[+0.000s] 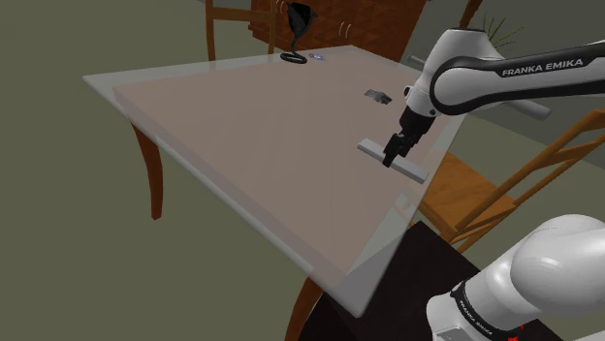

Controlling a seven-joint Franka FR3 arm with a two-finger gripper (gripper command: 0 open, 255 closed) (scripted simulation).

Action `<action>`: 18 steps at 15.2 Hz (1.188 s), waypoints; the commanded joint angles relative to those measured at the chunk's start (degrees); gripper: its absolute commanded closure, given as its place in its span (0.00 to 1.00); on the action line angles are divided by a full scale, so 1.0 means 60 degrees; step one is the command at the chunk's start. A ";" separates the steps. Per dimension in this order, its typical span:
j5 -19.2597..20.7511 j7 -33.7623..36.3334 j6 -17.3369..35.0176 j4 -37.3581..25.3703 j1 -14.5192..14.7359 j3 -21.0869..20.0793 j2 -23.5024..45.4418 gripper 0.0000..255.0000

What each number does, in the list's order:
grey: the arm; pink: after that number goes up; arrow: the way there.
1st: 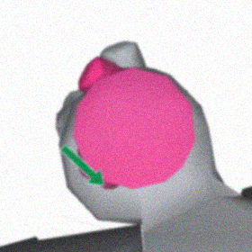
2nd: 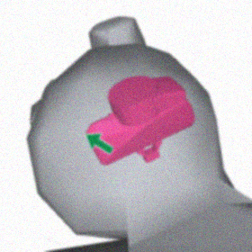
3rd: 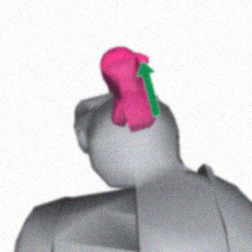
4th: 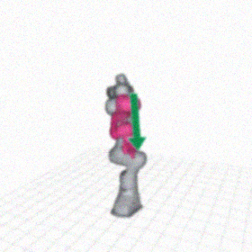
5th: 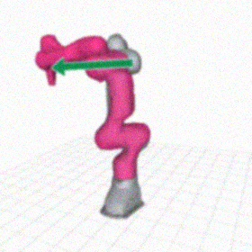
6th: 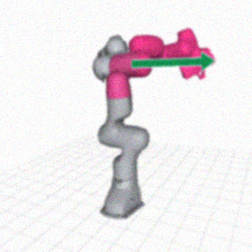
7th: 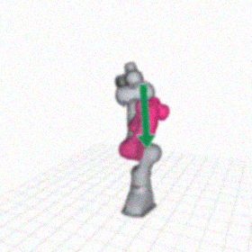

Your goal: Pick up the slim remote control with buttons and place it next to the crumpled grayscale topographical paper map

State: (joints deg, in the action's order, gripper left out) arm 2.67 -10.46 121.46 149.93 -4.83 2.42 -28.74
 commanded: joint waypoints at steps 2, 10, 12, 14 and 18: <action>-0.0003 0.0009 0.0073 0.0023 0.0005 -0.0005 0.0046 0.00; -0.0004 0.0012 0.0071 0.0028 0.0006 -0.0008 0.0039 1.00; -0.0004 0.0014 0.0074 0.0032 0.0007 -0.0009 0.0039 1.00; -0.0004 0.0013 0.0075 0.0030 0.0006 -0.0008 0.0042 1.00; -0.0010 0.0003 -0.0224 -0.0154 0.0006 -0.0011 -0.0075 1.00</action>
State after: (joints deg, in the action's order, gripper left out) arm 2.62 -10.42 120.95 149.45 -4.78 2.36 -28.81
